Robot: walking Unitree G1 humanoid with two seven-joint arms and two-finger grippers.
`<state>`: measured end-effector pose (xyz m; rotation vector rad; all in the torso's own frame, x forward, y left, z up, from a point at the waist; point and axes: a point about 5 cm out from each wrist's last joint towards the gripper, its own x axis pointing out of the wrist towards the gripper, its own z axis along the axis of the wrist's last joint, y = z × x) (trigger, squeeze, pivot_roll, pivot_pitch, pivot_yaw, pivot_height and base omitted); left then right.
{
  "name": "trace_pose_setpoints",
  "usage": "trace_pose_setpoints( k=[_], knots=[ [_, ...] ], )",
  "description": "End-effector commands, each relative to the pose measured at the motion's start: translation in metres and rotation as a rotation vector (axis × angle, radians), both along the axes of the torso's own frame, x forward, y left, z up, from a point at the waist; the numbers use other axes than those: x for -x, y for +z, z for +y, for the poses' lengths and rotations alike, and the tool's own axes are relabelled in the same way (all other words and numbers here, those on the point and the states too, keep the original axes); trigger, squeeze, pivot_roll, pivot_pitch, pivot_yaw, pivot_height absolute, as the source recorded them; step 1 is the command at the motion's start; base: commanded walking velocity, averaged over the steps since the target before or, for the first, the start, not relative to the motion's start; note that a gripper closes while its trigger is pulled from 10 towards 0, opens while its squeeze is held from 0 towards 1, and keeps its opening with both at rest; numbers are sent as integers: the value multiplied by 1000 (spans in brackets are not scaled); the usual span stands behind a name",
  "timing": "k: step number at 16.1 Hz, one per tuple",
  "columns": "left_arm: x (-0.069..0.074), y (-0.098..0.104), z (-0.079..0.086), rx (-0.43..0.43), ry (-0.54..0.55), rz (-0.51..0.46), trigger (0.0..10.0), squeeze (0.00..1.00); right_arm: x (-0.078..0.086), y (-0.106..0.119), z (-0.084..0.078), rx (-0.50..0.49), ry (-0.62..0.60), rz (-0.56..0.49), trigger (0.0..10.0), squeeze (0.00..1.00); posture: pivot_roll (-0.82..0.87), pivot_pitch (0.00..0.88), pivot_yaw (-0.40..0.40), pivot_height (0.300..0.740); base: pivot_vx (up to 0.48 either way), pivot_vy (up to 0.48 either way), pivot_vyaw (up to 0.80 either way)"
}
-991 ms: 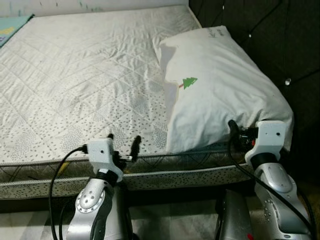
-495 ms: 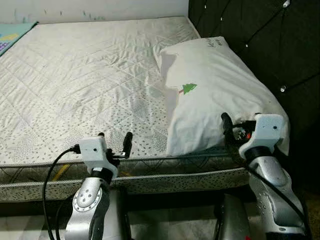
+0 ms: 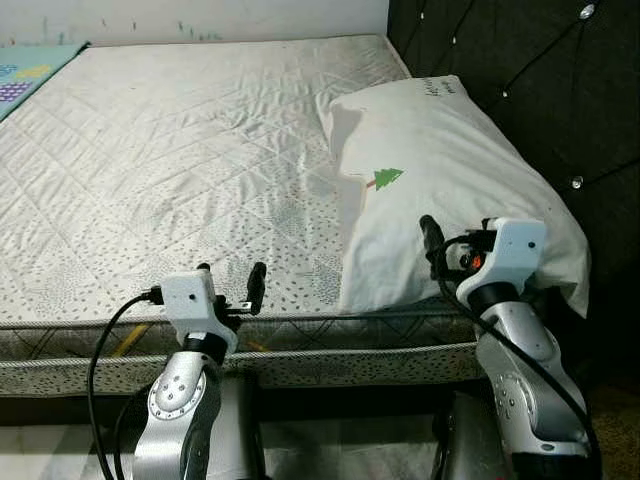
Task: Clean up the room
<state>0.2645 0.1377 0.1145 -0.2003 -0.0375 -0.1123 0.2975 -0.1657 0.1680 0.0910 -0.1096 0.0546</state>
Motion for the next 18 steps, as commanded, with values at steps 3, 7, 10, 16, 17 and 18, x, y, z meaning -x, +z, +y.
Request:
trace_pose_setpoints(
  k=[3, 7, 10, 16, 17, 18],
  knots=[
    [0, 0, -1, -5, 4, -5, 10000, 0, -6, 2, -5, -27, -14, 8, 10000, 0, -64, 0, 43, 511, 0, 0, 0],
    [2, -1, -2, -2, 3, -1, 10000, 0, -6, 2, -6, -24, -15, 14, 10000, 0, -67, 7, 40, 550, 0, 0, 0],
    [2, -2, -2, -3, 2, 3, 10000, 0, -6, 1, -7, -18, -20, 19, 10000, 0, -67, 11, 42, 574, 0, 0, 0],
    [1, -2, -1, -9, -1, 4, 10000, 0, -6, -1, -9, -17, -29, 25, 10000, 0, -66, 11, 46, 637, 0, 0, 0],
    [1, -2, -1, -9, -2, 4, 10000, 0, -6, -1, -9, -15, -30, 26, 10000, 0, -66, 10, 46, 646, 0, 0, 0],
    [1, -2, -1, -9, -2, 4, 10000, 0, -6, -1, -9, -15, -32, 27, 10000, 0, -66, 13, 45, 656, 0, 0, 0]
  ],
)
